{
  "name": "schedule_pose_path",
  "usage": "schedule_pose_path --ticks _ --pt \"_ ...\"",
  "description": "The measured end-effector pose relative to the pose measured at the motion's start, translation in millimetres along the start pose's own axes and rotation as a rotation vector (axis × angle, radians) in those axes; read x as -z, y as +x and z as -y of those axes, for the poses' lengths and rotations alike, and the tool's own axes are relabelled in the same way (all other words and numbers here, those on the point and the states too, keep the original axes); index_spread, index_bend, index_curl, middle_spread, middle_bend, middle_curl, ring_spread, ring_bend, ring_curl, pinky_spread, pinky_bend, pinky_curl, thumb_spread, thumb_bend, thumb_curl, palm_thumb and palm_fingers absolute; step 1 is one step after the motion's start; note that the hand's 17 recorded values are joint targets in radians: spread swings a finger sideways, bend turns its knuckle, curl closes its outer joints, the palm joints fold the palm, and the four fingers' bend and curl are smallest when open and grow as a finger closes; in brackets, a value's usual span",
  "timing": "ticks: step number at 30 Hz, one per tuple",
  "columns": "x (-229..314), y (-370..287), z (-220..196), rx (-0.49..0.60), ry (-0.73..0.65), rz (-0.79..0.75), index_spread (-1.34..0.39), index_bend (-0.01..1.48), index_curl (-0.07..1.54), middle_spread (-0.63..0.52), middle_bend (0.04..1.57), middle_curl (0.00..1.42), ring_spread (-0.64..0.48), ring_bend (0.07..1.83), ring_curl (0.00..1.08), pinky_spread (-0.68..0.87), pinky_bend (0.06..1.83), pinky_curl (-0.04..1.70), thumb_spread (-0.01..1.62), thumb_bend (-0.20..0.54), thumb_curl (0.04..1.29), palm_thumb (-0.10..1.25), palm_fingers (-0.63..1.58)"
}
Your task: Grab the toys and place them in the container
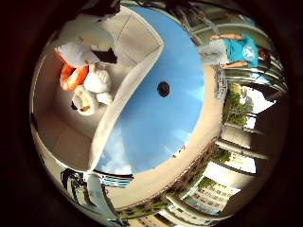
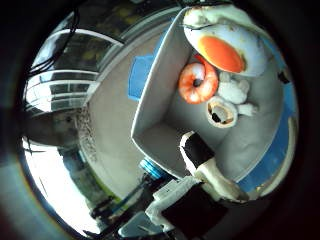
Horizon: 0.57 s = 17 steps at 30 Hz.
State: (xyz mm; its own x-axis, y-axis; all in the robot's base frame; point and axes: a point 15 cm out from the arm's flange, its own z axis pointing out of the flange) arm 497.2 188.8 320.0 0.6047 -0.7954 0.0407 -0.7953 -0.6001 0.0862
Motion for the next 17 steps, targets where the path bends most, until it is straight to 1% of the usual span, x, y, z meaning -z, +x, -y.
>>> schedule_pose_path --ticks 5,10,14,17 --pt "13.7 6.2 -0.8 -0.008 0.037 -0.009 -0.38 0.28 0.08 0.11 0.13 0.41 0.31 0.51 0.32 0.46 0.94 0.37 1.1 -0.037 0.33 0.42 -0.09" --pt "61.6 15.7 -16.9 -0.014 0.123 -0.033 -0.38 0.2 0.13 0.12 0.14 0.36 0.32 0.48 0.31 0.48 0.91 0.34 1.11 -0.029 0.31 0.42 -0.05" --pt "103.4 25.0 -53.0 -0.035 0.159 -0.045 -0.36 0.18 0.16 0.13 0.15 0.33 0.32 0.46 0.31 0.49 0.89 0.32 1.1 -0.029 0.31 0.44 -0.03" --pt "125.1 46.1 -90.7 -0.091 0.16 -0.049 -0.34 0.17 0.18 0.13 0.16 0.32 0.32 0.46 0.31 0.49 0.89 0.31 1.1 -0.029 0.3 0.44 -0.02"
